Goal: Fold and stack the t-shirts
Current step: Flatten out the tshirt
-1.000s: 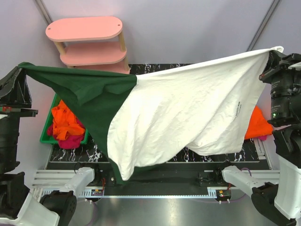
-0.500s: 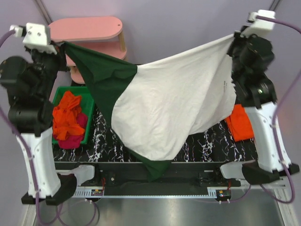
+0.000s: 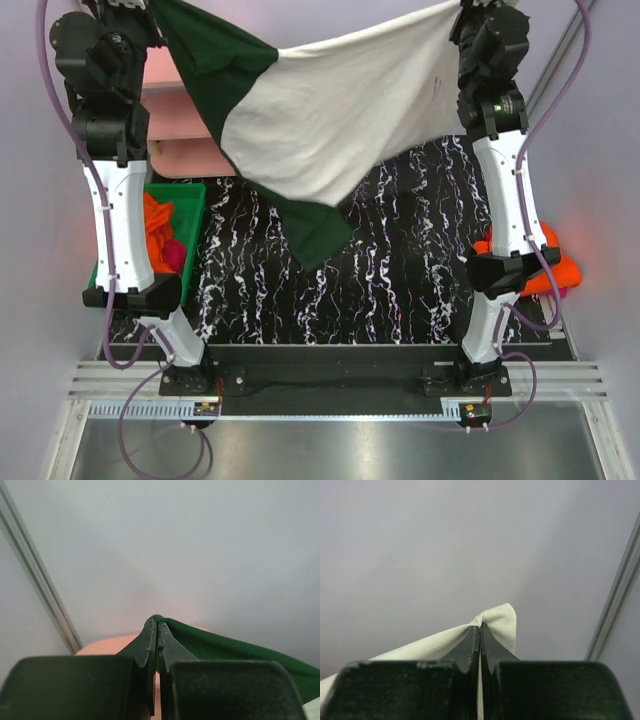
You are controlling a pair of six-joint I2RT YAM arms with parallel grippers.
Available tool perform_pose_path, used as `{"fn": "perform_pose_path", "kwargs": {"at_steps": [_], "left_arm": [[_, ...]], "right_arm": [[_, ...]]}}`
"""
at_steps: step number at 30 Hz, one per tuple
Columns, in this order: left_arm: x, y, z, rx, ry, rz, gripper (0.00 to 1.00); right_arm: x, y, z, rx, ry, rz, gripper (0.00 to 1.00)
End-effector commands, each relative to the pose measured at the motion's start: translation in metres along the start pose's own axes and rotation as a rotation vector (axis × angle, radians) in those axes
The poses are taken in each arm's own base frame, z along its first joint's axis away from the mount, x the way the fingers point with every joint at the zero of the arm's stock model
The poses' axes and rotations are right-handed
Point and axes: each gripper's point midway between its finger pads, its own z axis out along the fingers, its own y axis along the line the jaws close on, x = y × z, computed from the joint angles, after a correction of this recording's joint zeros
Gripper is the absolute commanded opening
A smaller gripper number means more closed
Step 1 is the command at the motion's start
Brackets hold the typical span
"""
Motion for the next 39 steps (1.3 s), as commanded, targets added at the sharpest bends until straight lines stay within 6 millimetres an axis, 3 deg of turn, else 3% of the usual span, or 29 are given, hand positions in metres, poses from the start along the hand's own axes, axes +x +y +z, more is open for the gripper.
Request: {"fn": "perform_pose_path", "kwargs": {"at_steps": [1, 2, 4, 5, 6, 7, 8, 9, 10, 11, 12, 13, 14, 15, 16, 17, 18, 19, 20, 21, 22, 23, 24, 26, 28, 34, 39], "left_arm": [[-0.133, 0.024, -0.041, -0.125, -0.407, 0.048, 0.0], [-0.131, 0.024, -0.039, -0.128, -0.402, 0.043, 0.0], [-0.122, 0.026, -0.037, -0.14, -0.376, 0.032, 0.0], [-0.097, 0.024, -0.026, -0.134, -0.316, 0.027, 0.0], [-0.095, 0.024, -0.031, -0.134, -0.308, 0.022, 0.0], [-0.083, 0.022, -0.028, -0.128, -0.28, 0.007, 0.0], [-0.05, 0.018, -0.018, -0.118, -0.207, 0.004, 0.0], [-0.04, 0.018, -0.021, -0.115, -0.181, 0.002, 0.0], [-0.025, 0.016, -0.02, -0.111, -0.146, 0.001, 0.0], [0.017, 0.012, -0.015, -0.106, -0.055, 0.002, 0.0], [0.022, 0.011, -0.024, -0.102, -0.037, 0.002, 0.0], [0.038, 0.007, -0.028, -0.084, -0.002, 0.002, 0.0], [0.087, -0.003, -0.033, -0.056, 0.104, 0.005, 0.0], [0.085, -0.005, -0.05, -0.044, 0.103, 0.006, 0.0], [0.098, -0.012, -0.059, -0.013, 0.131, 0.014, 0.0], [0.14, -0.02, -0.072, 0.008, 0.22, 0.018, 0.0], [0.137, -0.019, -0.089, 0.008, 0.216, 0.023, 0.0], [0.167, -0.023, -0.103, 0.02, 0.287, 0.028, 0.0], [0.168, -0.023, -0.121, 0.023, 0.304, 0.028, 0.0], [0.177, -0.026, -0.131, 0.034, 0.329, 0.035, 0.0], [0.207, -0.031, -0.148, 0.051, 0.408, 0.038, 0.0], [0.205, -0.032, -0.161, 0.061, 0.41, 0.036, 0.0], [0.226, -0.035, -0.175, 0.07, 0.465, 0.035, 0.0], [0.235, -0.043, -0.198, 0.11, 0.506, 0.021, 0.0], [0.26, -0.051, -0.22, 0.143, 0.588, 0.009, 0.0], [0.292, -0.066, -0.267, 0.225, 0.73, -0.009, 0.0], [0.308, -0.072, -0.288, 0.258, 0.818, -0.03, 0.0]], "right_arm": [[-0.138, -0.015, -0.041, -0.048, -0.341, 0.14, 0.0], [-0.136, -0.016, -0.043, -0.043, -0.326, 0.14, 0.0], [-0.107, -0.016, -0.034, -0.021, -0.253, 0.122, 0.0], [-0.105, -0.017, -0.037, -0.015, -0.245, 0.124, 0.0], [-0.07, -0.014, -0.028, -0.007, -0.175, 0.1, 0.0], [-0.056, -0.015, -0.027, 0.008, -0.148, 0.089, 0.0], [-0.06, -0.019, -0.032, 0.016, -0.173, 0.099, 0.0], [-0.009, -0.014, -0.026, 0.015, -0.083, 0.055, 0.0], [0.002, -0.015, -0.027, 0.023, -0.083, 0.051, 0.0], [-0.002, -0.019, -0.034, 0.03, -0.109, 0.06, 0.0], [0.046, -0.018, -0.035, 0.036, -0.021, 0.029, 0.0], [0.062, -0.022, -0.039, 0.054, 0.005, 0.023, 0.0], [0.067, -0.026, -0.048, 0.06, 0.016, 0.026, 0.0], [0.108, -0.028, -0.056, 0.065, 0.097, 0.014, 0.0], [0.123, -0.029, -0.064, 0.067, 0.129, 0.017, 0.0], [0.145, -0.035, -0.082, 0.067, 0.178, 0.014, 0.0], [0.155, -0.037, -0.092, 0.069, 0.203, 0.024, 0.0], [0.151, -0.041, -0.105, 0.07, 0.201, 0.066, 0.0], [0.181, -0.045, -0.12, 0.072, 0.269, 0.045, 0.0], [0.188, -0.048, -0.13, 0.079, 0.291, 0.059, 0.0], [0.19, -0.053, -0.143, 0.082, 0.317, 0.056, 0.0], [0.208, -0.056, -0.156, 0.09, 0.362, 0.062, 0.0], [0.205, -0.059, -0.166, 0.089, 0.365, 0.072, 0.0], [0.23, -0.065, -0.189, 0.094, 0.455, 0.064, 0.0], [0.238, -0.07, -0.208, 0.096, 0.506, 0.065, 0.0], [0.272, -0.081, -0.257, 0.105, 0.664, 0.057, 0.0], [0.3, -0.078, -0.291, 0.077, 0.809, 0.071, 0.0]]}}
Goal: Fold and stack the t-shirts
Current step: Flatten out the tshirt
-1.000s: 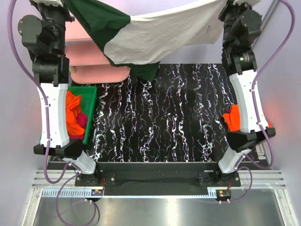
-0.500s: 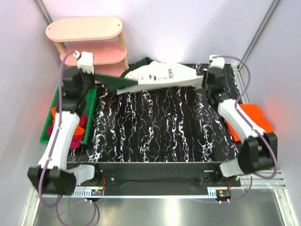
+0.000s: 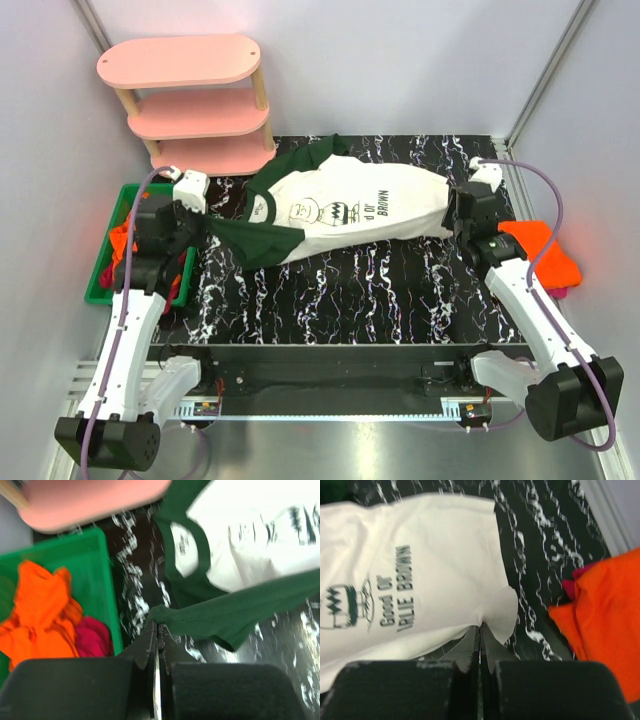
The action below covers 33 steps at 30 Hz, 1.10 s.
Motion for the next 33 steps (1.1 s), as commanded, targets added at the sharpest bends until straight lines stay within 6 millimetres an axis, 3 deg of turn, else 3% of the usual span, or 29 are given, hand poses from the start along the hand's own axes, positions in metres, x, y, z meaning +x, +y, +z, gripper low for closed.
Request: {"fn": "perform_pose_path", "kwargs": {"at_steps": [1, 12, 15, 21, 23, 29, 33], "left_arm": [[0.019, -0.012, -0.008, 0.06, 0.07, -0.001, 0.0], [0.059, -0.027, -0.014, 0.166, 0.234, 0.054, 0.0], [0.079, -0.036, -0.01, 0.226, 0.317, 0.051, 0.0], [0.081, -0.045, -0.012, 0.295, 0.371, 0.048, 0.0], [0.08, -0.045, -0.014, 0.306, 0.382, 0.063, 0.0], [0.106, -0.053, -0.011, 0.393, 0.537, 0.067, 0.0], [0.113, -0.06, -0.014, 0.454, 0.598, 0.066, 0.0]], "right_arm": [[0.046, -0.007, -0.012, 0.007, 0.152, 0.033, 0.0], [0.096, -0.021, -0.039, 0.059, 0.333, 0.106, 0.0], [0.103, -0.024, -0.041, 0.084, 0.359, 0.124, 0.0], [0.104, -0.016, -0.056, 0.075, 0.44, 0.199, 0.0], [0.11, -0.021, -0.063, 0.126, 0.479, 0.234, 0.0], [0.122, -0.028, -0.07, 0.213, 0.572, 0.247, 0.0], [0.128, -0.029, -0.078, 0.235, 0.616, 0.269, 0.0]]}}
